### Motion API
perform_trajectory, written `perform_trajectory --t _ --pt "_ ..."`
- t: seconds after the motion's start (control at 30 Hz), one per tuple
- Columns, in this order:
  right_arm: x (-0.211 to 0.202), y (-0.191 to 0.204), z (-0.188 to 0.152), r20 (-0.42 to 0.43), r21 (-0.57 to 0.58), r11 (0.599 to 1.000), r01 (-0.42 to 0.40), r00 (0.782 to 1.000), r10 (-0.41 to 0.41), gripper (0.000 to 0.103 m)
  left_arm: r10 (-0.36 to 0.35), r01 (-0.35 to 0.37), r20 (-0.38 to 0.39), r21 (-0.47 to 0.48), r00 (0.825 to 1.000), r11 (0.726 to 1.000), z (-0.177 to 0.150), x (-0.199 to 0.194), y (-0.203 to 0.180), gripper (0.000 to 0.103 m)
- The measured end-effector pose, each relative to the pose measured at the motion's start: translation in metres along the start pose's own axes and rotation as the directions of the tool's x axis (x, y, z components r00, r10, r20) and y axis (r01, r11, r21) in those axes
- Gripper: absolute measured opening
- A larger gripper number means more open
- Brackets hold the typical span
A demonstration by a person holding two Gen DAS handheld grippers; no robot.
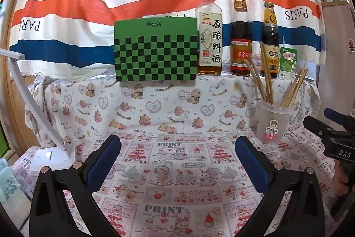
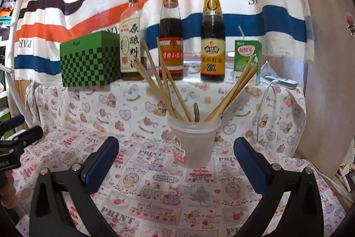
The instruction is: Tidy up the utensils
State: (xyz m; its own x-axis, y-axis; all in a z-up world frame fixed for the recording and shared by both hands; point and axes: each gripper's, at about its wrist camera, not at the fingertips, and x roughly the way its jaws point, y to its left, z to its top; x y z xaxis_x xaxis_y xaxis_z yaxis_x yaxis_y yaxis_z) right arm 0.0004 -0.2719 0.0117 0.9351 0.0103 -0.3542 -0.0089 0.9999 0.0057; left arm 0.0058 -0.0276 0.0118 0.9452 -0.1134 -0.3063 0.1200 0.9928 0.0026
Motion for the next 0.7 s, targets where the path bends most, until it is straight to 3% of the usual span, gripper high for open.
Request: perform_trajectory --t 0.7 --pt "0.0003 0.0009 -0.0012 -0.006 -0.003 1.000 0.010 1.000 -0.010 0.103 0.025 -0.025 0.002 -0.008 1.000 1.000 -0.0007 0.0004 0.0024 0.103"
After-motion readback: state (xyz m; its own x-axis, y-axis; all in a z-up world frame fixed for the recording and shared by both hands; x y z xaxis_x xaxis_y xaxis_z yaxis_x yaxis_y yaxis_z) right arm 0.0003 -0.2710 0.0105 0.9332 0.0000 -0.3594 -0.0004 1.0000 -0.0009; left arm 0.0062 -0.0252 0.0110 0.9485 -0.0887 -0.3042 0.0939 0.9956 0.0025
